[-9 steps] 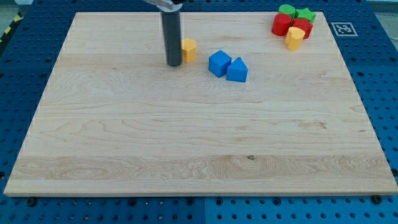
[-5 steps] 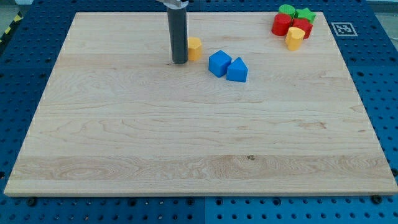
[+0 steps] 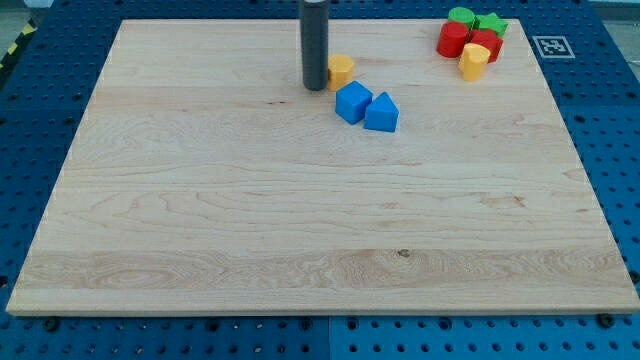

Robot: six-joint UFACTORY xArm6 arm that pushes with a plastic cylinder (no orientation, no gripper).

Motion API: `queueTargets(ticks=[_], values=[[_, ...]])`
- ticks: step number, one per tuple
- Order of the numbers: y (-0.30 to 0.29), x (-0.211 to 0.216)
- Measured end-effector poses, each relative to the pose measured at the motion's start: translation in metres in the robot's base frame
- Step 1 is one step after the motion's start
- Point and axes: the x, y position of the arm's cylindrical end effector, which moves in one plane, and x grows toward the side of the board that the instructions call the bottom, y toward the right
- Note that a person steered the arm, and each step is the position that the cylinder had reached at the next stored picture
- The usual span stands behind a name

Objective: Place the yellow hexagon at the bottom left of the red circle

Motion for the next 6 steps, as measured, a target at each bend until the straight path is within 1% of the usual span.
queueTargets(ticks=[1,3,5,6], values=[[0.021,0.0],[0.016,-0.005],[0.062,-0.007],[0.066,-0.009]])
